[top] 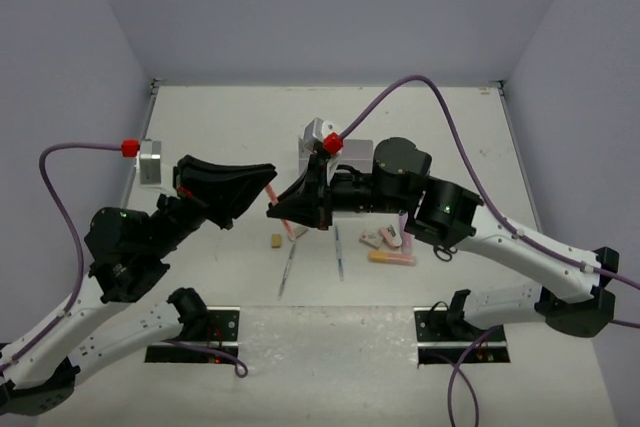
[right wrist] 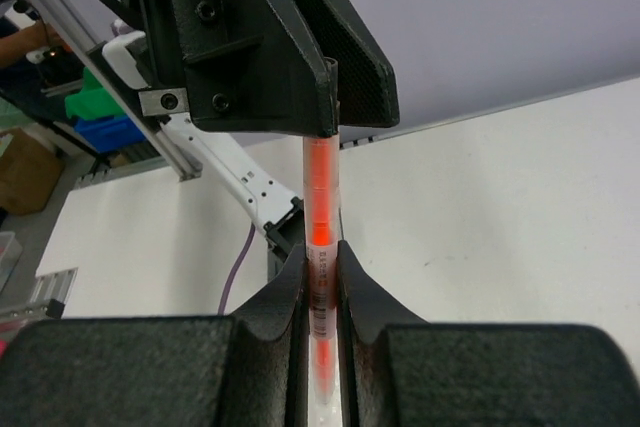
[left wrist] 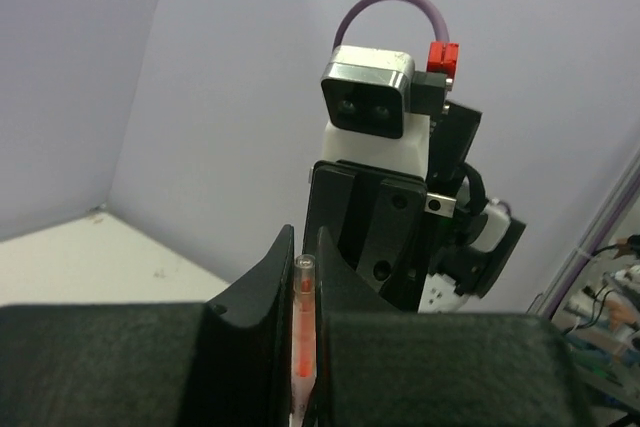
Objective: Sort the stationery into containers
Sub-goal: Close the pen cap on the pen, then place the pen in the storage box.
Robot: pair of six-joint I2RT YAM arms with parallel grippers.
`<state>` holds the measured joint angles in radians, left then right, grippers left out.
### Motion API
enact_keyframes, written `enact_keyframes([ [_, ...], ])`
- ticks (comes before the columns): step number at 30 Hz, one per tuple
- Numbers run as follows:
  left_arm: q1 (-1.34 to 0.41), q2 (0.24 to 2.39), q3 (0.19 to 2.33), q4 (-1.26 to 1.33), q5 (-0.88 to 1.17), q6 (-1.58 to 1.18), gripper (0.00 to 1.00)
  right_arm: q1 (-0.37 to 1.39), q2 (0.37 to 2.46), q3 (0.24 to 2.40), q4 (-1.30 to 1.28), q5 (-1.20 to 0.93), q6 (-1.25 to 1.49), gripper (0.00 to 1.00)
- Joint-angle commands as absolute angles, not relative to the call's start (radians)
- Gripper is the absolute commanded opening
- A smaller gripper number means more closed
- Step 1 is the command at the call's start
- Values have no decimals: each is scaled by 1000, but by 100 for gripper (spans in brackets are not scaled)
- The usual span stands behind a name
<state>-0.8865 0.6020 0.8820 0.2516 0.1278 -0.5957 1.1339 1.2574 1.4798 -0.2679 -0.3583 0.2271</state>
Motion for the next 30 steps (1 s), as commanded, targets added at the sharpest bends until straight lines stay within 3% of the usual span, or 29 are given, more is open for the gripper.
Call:
enact_keyframes([
  [1, -908, 628, 941, -51, 216, -504, 0, 1113, 1241, 1338, 62, -346, 275, 0],
  [12, -908, 690, 958, 42, 247, -508, 1, 1112, 1273, 1259, 128, -375, 320, 0],
  [14, -908, 668, 967, 16, 201, -501, 7, 1112, 1262, 1226, 135, -359, 317, 0],
  [16, -908, 644, 973, 3, 162, -492, 21, 1114, 1253, 1210, 136, -346, 312, 0],
  [17, -908, 631, 978, -9, 143, -485, 38, 1114, 1251, 1203, 137, -343, 310, 0],
  [19, -908, 615, 985, -32, 116, -479, 59, 1114, 1251, 1195, 138, -336, 309, 0],
  [20, -908, 607, 998, -63, 77, -474, 83, 1113, 1252, 1184, 140, -329, 308, 0],
  [21, -908, 600, 1014, -89, 32, -470, 99, 1112, 1253, 1173, 143, -318, 306, 0],
  [23, -908, 594, 1031, -117, -21, -468, 100, 1112, 1255, 1163, 147, -295, 304, 0],
  [30, -908, 581, 1099, -439, -625, -554, 100, 1041, 1285, 1072, 174, -170, 295, 0],
])
